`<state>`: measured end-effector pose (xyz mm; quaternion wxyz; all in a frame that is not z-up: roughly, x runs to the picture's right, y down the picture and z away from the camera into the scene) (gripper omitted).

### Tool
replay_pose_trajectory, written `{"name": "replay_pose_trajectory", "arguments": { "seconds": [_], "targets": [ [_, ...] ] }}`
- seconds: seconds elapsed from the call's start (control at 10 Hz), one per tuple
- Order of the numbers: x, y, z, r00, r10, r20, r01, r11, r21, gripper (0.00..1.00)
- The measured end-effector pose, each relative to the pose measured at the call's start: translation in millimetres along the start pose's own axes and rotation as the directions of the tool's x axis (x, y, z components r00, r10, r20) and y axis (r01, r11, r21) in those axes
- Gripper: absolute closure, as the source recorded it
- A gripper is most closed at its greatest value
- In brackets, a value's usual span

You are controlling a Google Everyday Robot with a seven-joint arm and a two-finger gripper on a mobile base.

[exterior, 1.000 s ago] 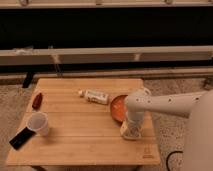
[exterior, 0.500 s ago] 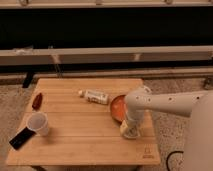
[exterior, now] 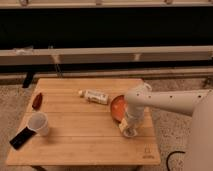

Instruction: Place the white sponge in the ceramic bowl

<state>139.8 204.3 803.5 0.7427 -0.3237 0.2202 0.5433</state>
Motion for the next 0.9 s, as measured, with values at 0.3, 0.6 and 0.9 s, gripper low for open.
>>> {"name": "replay_pose_trajectory", "arguments": {
  "seconds": [0.3, 0.6, 0.9],
  "targets": [
    [-4.2, 1.6, -13.6, 1.000, -0.023, 0.004, 0.023, 1.000, -0.004, 1.00],
    [-9.0, 2.7, -17.1, 0.999, -0.043, 0.007, 0.043, 0.999, -0.007, 1.00],
    [-15.8, 5.4, -37.7, 0.997, -0.072, 0.011, 0.072, 0.997, -0.003, 1.00]
  ]
}}
